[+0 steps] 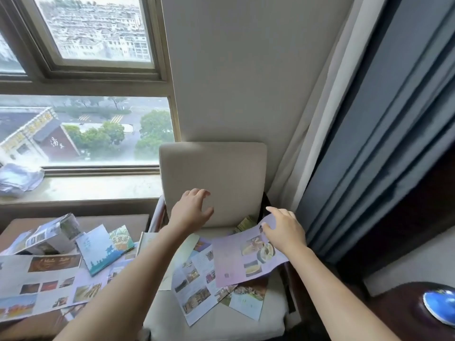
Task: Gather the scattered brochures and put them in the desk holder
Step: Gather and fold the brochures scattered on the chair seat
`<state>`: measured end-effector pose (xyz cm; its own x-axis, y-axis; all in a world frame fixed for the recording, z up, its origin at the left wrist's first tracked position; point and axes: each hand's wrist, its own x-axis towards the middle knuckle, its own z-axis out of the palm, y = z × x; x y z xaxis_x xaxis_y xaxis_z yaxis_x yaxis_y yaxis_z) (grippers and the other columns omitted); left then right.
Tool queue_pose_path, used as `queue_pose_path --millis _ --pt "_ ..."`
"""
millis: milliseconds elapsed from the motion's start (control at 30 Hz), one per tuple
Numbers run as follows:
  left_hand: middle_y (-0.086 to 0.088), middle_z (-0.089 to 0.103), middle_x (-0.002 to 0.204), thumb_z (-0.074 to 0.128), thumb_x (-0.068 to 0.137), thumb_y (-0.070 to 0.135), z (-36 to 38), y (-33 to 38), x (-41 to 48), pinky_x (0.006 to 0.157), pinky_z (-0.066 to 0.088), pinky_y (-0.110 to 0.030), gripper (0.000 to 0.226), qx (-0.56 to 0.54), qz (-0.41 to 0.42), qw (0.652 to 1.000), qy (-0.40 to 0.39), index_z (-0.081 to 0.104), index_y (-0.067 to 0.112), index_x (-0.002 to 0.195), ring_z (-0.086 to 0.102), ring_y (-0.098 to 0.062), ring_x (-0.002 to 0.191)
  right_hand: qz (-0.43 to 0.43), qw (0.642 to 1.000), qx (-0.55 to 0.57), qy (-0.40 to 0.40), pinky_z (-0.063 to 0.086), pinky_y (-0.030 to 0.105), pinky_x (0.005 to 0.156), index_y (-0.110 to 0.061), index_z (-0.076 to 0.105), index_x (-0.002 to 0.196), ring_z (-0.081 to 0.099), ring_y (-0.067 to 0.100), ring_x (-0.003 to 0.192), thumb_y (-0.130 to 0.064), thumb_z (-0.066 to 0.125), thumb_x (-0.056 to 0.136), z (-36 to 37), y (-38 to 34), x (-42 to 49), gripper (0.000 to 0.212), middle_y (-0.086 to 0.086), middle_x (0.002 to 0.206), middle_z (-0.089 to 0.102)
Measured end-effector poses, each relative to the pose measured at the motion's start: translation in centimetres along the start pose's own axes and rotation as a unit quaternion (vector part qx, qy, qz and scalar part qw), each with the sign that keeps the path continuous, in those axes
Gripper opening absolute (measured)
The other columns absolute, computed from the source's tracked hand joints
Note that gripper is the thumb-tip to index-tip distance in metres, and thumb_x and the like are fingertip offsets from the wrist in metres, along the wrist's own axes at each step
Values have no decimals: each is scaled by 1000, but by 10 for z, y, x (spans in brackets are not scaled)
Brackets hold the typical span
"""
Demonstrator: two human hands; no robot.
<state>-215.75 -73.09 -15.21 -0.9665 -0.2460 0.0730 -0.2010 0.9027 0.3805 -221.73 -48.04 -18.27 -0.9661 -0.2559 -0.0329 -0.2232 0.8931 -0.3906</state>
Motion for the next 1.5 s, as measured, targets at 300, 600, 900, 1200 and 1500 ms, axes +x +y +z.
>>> queue_pose_path --millis 300,600,900,1200,1500 --pt "0 55 126 50 88 34 114 -11 4 89 46 -35 40 -4 -22 994 -103 52 19 125 46 -23 121 -40 995 -19 -93 42 38 100 -26 41 141 36 20 133 -35 49 91 81 13 38 52 -1 141 48" --pt "4 55 131 46 90 33 174 -61 -18 84 49 -35 40 18 -63 984 -168 49 22 128 45 -18 123 -70 979 -13 -193 41 38 101 -26 42 140 36 19 133 -35 50 90 167 -6 37 52 -3 139 49" --pt "-4 57 124 54 86 24 134 -208 -41 80 48 -39 37 71 -254 963 -56 54 17 123 50 -26 115 -186 955 27 -230 40 37 100 -26 43 138 37 18 130 -36 49 91 251 -124 46 49 -3 135 51" --pt "-14 52 130 49 91 50 189 -285 -75 90 47 -43 61 1 -396 912 -102 38 8 134 53 -33 117 -357 908 -8 -221 43 39 95 -24 48 126 42 24 125 -27 59 82 363 -203 31 46 1 139 45" --pt "-2 67 81 55 92 37 173 -293 -83 57 38 -31 21 -62 -399 915 17 57 20 79 63 -28 83 -283 927 43 -242 35 42 109 -31 31 144 23 19 142 -33 57 88 363 -196 31 61 -5 158 19"
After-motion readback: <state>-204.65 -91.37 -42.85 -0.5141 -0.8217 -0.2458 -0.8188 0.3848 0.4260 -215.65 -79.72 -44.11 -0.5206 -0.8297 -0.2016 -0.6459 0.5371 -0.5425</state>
